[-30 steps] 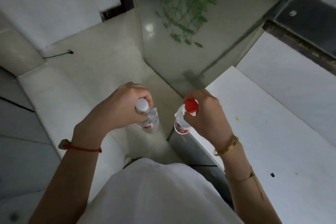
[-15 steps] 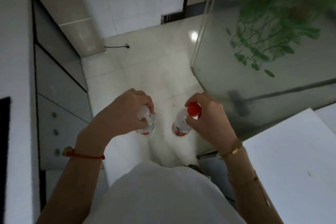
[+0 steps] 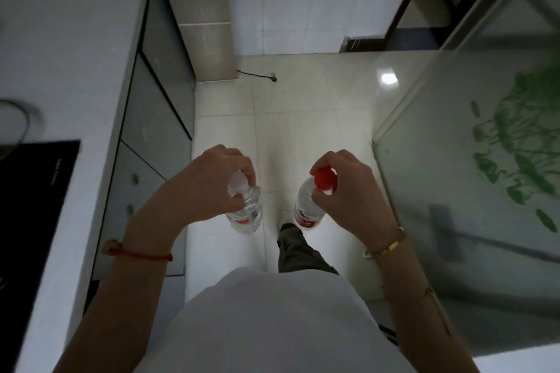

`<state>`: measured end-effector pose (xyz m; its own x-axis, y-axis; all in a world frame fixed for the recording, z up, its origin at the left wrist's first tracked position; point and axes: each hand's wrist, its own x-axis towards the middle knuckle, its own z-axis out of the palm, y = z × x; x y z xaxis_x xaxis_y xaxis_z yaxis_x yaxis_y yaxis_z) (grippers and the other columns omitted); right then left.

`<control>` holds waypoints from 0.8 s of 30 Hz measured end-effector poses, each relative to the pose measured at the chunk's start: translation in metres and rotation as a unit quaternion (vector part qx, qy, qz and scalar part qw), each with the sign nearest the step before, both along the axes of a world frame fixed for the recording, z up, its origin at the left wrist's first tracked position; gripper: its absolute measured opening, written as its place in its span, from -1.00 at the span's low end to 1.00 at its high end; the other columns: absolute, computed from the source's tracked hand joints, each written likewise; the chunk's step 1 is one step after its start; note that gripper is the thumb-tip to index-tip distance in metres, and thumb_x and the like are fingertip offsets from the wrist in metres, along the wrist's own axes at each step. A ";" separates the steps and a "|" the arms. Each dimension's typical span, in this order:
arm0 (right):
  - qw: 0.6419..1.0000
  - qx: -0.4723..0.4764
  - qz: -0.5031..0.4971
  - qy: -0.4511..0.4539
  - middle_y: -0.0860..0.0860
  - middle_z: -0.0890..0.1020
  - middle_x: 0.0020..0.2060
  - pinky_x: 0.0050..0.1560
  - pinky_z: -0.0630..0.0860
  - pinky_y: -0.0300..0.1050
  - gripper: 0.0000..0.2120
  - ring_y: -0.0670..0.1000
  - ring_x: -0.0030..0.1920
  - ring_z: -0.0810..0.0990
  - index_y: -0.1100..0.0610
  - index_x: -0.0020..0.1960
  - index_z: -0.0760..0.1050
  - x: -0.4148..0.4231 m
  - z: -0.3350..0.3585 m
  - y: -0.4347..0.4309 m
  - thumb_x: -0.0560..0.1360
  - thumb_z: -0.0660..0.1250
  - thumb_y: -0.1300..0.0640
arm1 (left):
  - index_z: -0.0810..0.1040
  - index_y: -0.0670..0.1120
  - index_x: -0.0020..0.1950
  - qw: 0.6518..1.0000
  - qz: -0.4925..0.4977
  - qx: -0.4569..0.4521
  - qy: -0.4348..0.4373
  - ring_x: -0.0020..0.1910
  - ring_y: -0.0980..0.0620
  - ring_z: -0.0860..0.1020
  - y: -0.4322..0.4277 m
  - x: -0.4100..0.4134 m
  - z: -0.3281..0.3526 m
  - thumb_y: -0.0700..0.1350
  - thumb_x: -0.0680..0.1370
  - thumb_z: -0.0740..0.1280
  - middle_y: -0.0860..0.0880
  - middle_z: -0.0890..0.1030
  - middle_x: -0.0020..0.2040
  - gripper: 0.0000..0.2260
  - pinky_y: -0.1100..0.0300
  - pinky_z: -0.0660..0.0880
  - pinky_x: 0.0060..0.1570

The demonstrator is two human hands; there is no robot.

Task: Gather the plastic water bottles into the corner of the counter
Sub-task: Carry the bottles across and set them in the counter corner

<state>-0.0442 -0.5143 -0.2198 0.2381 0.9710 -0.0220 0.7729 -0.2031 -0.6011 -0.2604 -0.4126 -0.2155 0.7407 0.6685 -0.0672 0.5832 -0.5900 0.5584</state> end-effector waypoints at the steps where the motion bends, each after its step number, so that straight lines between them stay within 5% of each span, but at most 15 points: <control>1: 1.000 0.003 0.009 0.000 0.02 0.56 -0.12 -0.20 0.30 -0.46 -0.79 -0.04 -0.17 0.52 0.13 -0.03 0.53 0.005 -0.001 0.018 0.34 0.39 0.26 | 0.60 0.00 -0.13 1.000 0.011 -0.002 0.003 -0.11 0.02 0.52 0.014 0.003 -0.001 -0.16 0.26 0.47 0.08 0.60 -0.14 -0.78 0.05 0.53 -0.11; 7: 0.997 -0.004 0.080 -0.012 0.00 0.55 -0.07 -0.07 0.48 -0.25 -0.73 0.00 -0.10 0.54 0.10 0.00 0.52 0.038 0.006 0.131 0.32 0.44 0.24 | 0.58 0.05 -0.12 0.997 0.075 0.009 0.017 -0.10 0.05 0.50 0.100 0.024 0.001 -0.15 0.25 0.49 0.13 0.57 -0.14 -0.75 0.09 0.52 -0.13; 11: 0.993 0.002 0.120 -0.014 0.01 0.56 -0.05 -0.04 0.47 -0.25 -0.72 0.01 -0.08 0.55 0.12 0.02 0.52 0.056 0.011 0.200 0.33 0.46 0.22 | 0.58 0.05 -0.13 0.993 0.118 0.021 0.014 -0.10 0.07 0.48 0.152 0.036 0.005 -0.16 0.26 0.48 0.12 0.57 -0.14 -0.75 0.18 0.46 -0.15; 24: 0.976 0.047 0.213 -0.024 0.04 0.56 -0.04 -0.03 0.48 -0.25 -0.73 -0.01 -0.09 0.54 0.15 0.03 0.52 0.071 0.017 0.434 0.35 0.46 0.21 | 0.60 0.04 -0.10 0.968 0.243 0.053 0.018 -0.06 0.02 0.50 0.329 0.040 0.017 -0.17 0.26 0.48 0.08 0.61 -0.11 -0.75 0.03 0.51 -0.06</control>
